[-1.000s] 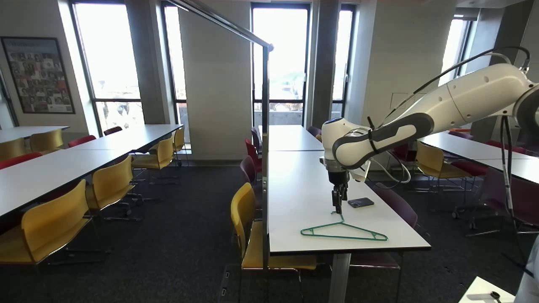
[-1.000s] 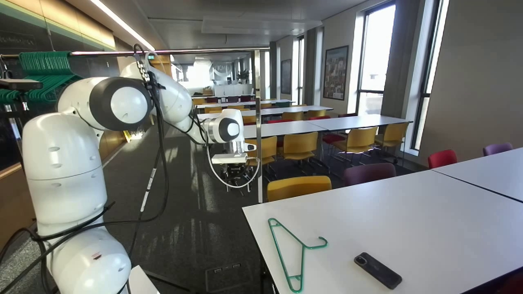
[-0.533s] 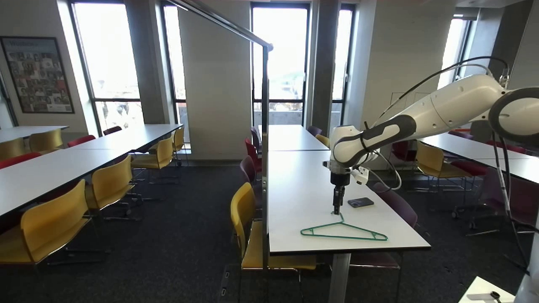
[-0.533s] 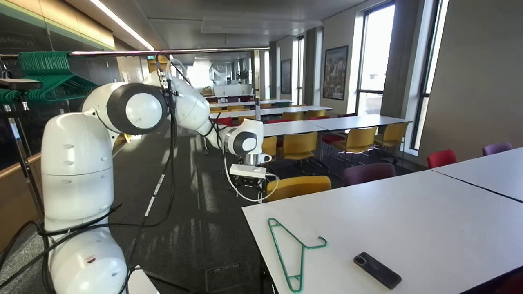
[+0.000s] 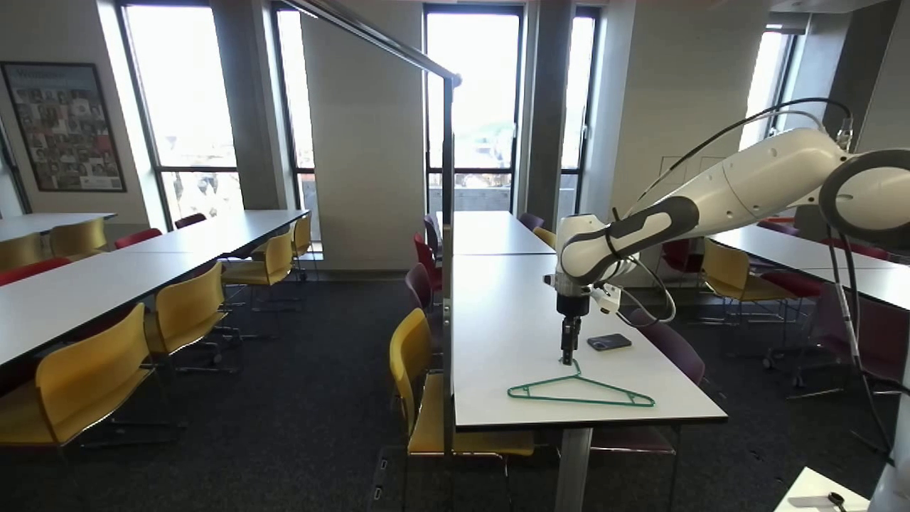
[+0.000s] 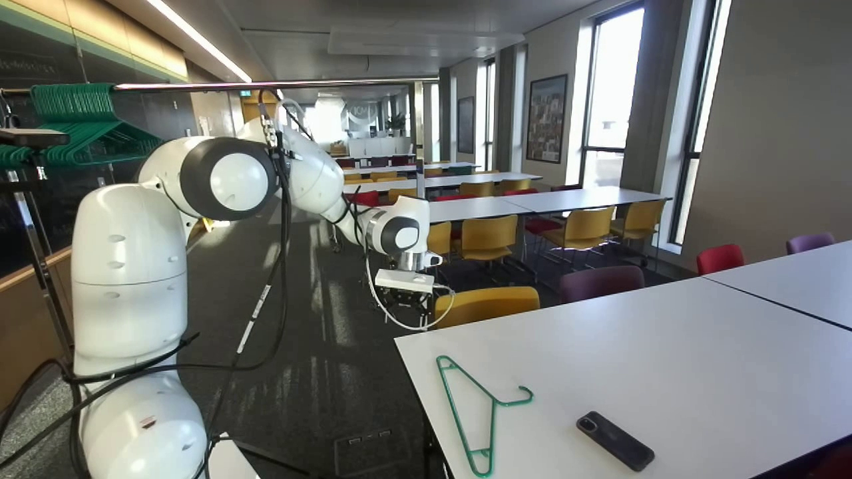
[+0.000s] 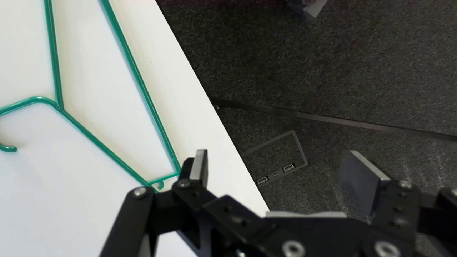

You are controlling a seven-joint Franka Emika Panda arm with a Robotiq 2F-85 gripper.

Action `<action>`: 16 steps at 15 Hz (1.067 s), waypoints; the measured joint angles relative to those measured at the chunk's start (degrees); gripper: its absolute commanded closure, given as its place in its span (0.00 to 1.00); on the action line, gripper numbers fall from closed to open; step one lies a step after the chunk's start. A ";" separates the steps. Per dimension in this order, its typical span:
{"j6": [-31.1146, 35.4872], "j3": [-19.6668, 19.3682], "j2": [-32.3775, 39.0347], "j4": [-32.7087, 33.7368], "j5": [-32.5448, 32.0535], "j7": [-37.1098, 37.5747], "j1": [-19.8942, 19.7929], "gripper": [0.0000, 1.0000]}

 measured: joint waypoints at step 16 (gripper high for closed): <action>17.57 -0.46 14.61 0.64 -3.93 -7.63 -8.14 0.00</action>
